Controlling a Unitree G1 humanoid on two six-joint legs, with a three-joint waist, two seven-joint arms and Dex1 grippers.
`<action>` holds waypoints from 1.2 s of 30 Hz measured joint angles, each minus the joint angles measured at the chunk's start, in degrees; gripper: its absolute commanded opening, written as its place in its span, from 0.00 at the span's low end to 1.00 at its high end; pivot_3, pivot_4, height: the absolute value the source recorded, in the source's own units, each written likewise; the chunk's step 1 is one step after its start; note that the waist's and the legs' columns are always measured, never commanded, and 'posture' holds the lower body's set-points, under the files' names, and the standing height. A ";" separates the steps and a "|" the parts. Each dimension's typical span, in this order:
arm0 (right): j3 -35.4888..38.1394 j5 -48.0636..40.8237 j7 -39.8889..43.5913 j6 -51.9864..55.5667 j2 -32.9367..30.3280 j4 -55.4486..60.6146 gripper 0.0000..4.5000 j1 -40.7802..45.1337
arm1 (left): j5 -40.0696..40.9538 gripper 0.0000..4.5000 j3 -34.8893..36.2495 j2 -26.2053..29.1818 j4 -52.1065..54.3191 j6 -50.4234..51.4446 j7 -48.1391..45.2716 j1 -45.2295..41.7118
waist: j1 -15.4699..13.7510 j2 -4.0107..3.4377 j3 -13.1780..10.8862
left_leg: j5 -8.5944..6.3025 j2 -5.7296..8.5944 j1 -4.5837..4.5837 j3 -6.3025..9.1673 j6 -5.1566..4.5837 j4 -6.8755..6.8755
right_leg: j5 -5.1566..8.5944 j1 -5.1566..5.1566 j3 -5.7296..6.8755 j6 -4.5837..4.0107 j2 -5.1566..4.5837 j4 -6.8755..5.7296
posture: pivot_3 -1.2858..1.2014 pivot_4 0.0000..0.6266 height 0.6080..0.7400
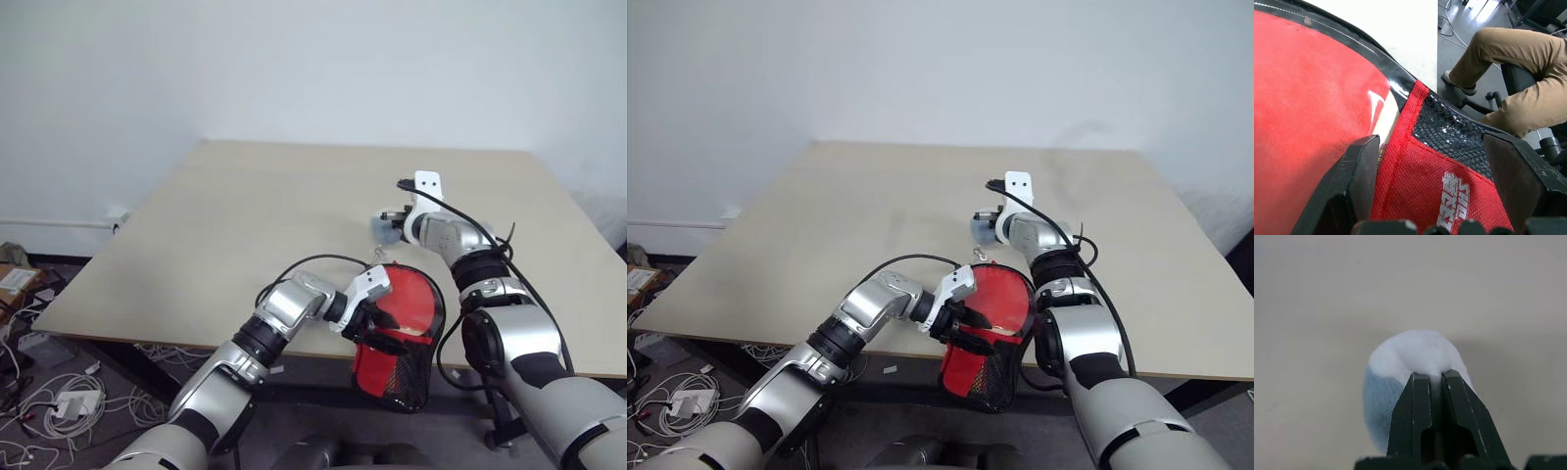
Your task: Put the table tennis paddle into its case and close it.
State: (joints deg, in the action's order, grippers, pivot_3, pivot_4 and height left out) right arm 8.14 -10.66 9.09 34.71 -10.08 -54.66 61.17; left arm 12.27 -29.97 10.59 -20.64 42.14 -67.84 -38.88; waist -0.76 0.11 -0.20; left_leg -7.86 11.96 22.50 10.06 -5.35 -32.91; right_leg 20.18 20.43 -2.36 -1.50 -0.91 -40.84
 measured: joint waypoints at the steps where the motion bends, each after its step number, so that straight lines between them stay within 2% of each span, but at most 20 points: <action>1: 0.10 0.00 -0.17 0.59 -0.70 0.14 0.00 0.00 | 0.00 0.79 0.03 -0.15 0.00 0.06 0.13 0.00 | -0.02 0.00 0.00 | 0.00 0.00 0.01 0.01 0.00 0.00 | 0.00 0.00 0.01 -0.01 -0.01 0.01 | 0.52 0.00 1.00; 6: 0.22 -0.09 -0.16 5.73 -4.65 6.68 0.00 -2.04 | 0.16 0.79 0.08 -1.03 0.05 0.26 0.60 -0.01 | -0.06 -0.06 -0.09 | -0.10 0.00 0.09 0.01 -0.16 0.00 | 0.01 0.03 0.05 -0.01 -0.03 0.09 | 0.52 0.00 1.00; 14: 2.94 -1.06 -0.31 14.42 -11.55 20.42 0.00 -11.09 | 0.39 0.79 0.04 -1.64 0.39 0.99 0.61 -0.26 | 0.05 -0.15 -0.32 | -0.12 -0.11 0.17 -0.08 -0.20 -0.02 | 0.02 0.06 0.05 -0.01 -0.04 0.15 | 0.52 0.00 1.00; 20: 6.59 -3.36 -2.82 19.73 -10.85 31.78 0.00 -16.79 | 0.46 0.79 0.54 -1.93 -0.11 -1.16 0.62 0.34 | 0.01 -0.16 -0.37 | -0.12 -0.15 0.24 -0.11 -0.21 -0.06 | 0.03 0.04 0.08 -0.01 -0.04 0.20 | 0.52 0.00 1.00; 27: 7.68 -4.01 -5.79 21.65 -8.02 37.67 0.00 -17.94 | 0.13 0.79 1.40 -3.17 -2.29 -5.55 1.67 0.02 | -0.08 -0.16 -0.64 | -0.12 -0.15 0.28 -0.14 -0.21 -0.07 | 0.02 0.05 0.12 0.00 -0.06 0.21 | 0.52 0.00 1.00; 33: 8.60 -4.48 -6.78 22.84 -6.50 40.66 0.00 -18.12 | -1.97 0.79 5.71 -10.36 -10.63 -7.51 12.39 -5.43 | -0.02 -0.07 -0.88 | -0.11 -0.15 0.56 -0.12 -0.22 -0.15 | -0.07 0.32 0.14 0.17 -0.05 0.21 | 0.52 0.00 1.00; 36: 8.78 -4.68 -7.10 23.67 -6.10 42.02 0.00 -18.45 | -3.05 0.79 7.00 -13.03 -14.72 -9.54 15.89 -7.91 | 0.13 -0.08 -0.87 | 0.13 -0.16 1.20 -0.11 0.04 -0.21 | -0.10 0.99 0.12 0.18 -0.02 0.13 | 0.52 0.00 1.00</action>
State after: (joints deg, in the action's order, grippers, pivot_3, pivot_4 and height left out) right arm 16.92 -15.34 1.99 58.37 -16.18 -12.64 42.72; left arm 9.21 -22.97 -2.44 -35.36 32.60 -51.96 -46.79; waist -0.63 0.03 -1.07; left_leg -7.72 11.81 23.70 9.95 -5.31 -33.12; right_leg 20.09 21.41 -2.24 -1.32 -0.93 -40.70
